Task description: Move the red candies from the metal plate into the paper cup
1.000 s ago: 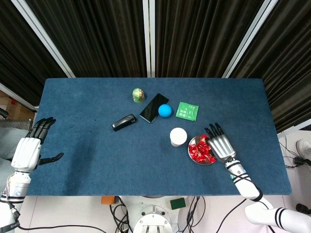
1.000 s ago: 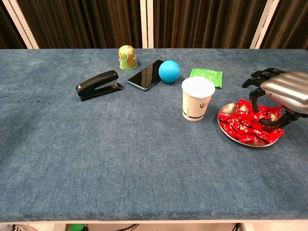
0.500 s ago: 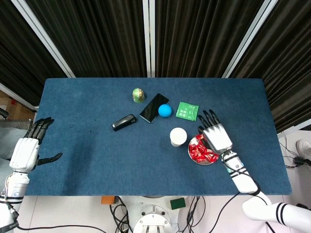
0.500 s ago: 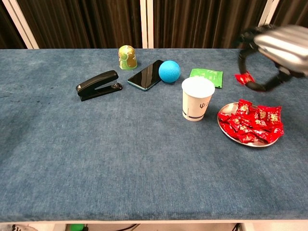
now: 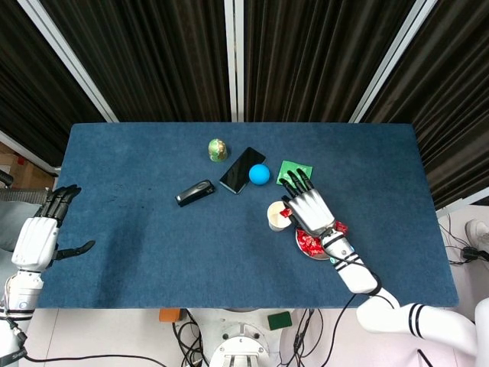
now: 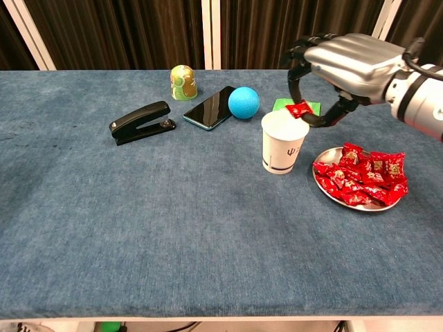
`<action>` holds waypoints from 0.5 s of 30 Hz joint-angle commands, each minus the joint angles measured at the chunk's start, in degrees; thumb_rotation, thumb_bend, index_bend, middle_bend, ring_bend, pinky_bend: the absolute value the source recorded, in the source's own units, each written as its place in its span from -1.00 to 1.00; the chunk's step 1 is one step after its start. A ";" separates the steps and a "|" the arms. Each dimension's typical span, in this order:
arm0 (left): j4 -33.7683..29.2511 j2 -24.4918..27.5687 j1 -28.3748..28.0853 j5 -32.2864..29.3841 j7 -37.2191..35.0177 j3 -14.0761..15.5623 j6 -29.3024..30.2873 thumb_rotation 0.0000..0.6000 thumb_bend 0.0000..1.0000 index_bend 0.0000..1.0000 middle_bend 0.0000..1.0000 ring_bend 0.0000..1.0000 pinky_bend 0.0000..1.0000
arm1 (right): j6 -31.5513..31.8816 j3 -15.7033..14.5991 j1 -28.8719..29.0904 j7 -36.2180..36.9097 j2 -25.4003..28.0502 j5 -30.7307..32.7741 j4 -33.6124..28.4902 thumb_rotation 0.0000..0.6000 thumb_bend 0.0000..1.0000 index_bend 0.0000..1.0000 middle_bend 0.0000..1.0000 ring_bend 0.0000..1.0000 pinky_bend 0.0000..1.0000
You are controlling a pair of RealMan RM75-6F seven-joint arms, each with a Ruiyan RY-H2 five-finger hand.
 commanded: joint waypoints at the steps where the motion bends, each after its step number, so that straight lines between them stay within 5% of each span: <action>1: 0.09 -0.05 0.03 0.02 -0.09 0.02 0.01 1.00 -0.83 -0.82 -0.87 -0.90 -0.55 | -0.31 -0.21 0.34 -0.21 -0.06 0.25 -0.07 1.00 -0.29 -0.17 -0.79 -1.00 -1.00; 7: 0.28 -0.05 0.17 -0.05 -0.28 -0.06 0.14 1.00 -0.83 -0.82 -0.87 -0.90 -0.55 | -0.17 -0.67 0.50 0.55 0.93 0.48 -0.77 1.00 -0.30 -0.46 -0.81 -1.00 -1.00; 15: 0.11 0.19 0.48 0.00 -0.33 -0.05 0.46 1.00 -0.83 -0.82 -0.87 -0.90 -0.55 | 7.77 -5.19 -5.28 1.85 7.57 -4.57 -5.96 1.00 -0.30 -0.38 -0.81 -1.00 -1.00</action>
